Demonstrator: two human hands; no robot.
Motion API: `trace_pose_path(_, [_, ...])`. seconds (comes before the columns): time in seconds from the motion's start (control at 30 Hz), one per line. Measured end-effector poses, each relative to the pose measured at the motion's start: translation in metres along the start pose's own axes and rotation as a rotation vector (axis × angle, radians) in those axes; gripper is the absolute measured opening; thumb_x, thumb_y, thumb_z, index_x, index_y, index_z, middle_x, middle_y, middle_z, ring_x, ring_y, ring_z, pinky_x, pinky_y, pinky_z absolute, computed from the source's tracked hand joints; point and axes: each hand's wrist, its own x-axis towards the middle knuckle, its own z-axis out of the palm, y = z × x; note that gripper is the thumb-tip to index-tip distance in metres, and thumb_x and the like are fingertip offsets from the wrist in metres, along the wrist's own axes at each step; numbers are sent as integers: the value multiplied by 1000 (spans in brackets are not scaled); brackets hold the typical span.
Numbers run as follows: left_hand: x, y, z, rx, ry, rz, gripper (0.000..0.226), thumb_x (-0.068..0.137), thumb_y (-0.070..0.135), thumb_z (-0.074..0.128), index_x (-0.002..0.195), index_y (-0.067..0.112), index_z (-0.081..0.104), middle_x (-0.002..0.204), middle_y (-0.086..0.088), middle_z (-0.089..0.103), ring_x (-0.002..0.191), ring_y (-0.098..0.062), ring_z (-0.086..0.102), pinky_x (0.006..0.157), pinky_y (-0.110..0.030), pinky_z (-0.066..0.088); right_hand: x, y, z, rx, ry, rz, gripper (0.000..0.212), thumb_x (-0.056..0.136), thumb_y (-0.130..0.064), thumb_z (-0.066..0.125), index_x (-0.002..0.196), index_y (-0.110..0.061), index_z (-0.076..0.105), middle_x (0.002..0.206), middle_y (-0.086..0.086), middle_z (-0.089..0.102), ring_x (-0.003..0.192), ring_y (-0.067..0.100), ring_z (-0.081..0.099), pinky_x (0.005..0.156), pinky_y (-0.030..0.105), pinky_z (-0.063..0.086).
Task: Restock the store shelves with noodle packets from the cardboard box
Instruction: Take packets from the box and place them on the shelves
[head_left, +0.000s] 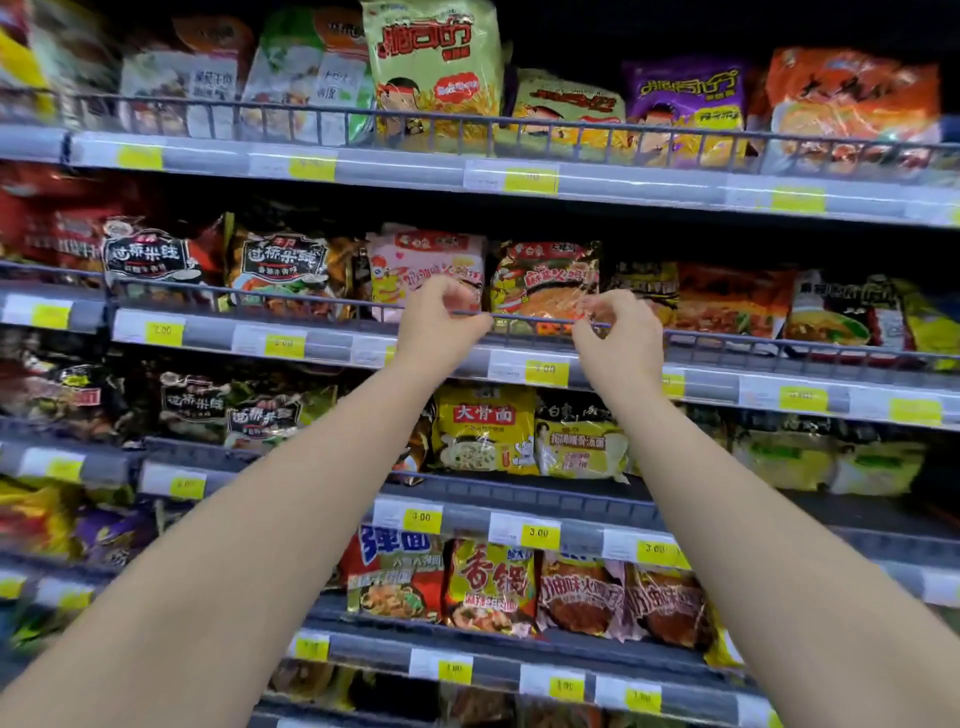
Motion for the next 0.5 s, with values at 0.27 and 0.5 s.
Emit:
trace_pose_path(0.27, [-178,-46,-1,-177,-47,-430,17,85,11,63,97,20,55,87,13,52,89,-12,55,77,-26,42,-153,5,-30,305,-238,120,6,89,-26,58,90,-26,51,78,-11,51,72,6,49,64,22,40])
trace_pose_path(0.5, [-340,-107,-39,-115,-138,-823,24,83,5,60,80,27,51,85,1,51,86,-21,53,75,-32,45,-330,42,-25,259,-605,342,8,90,-23,58,91,-20,52,80,-2,55,73,15,54,66,28,42])
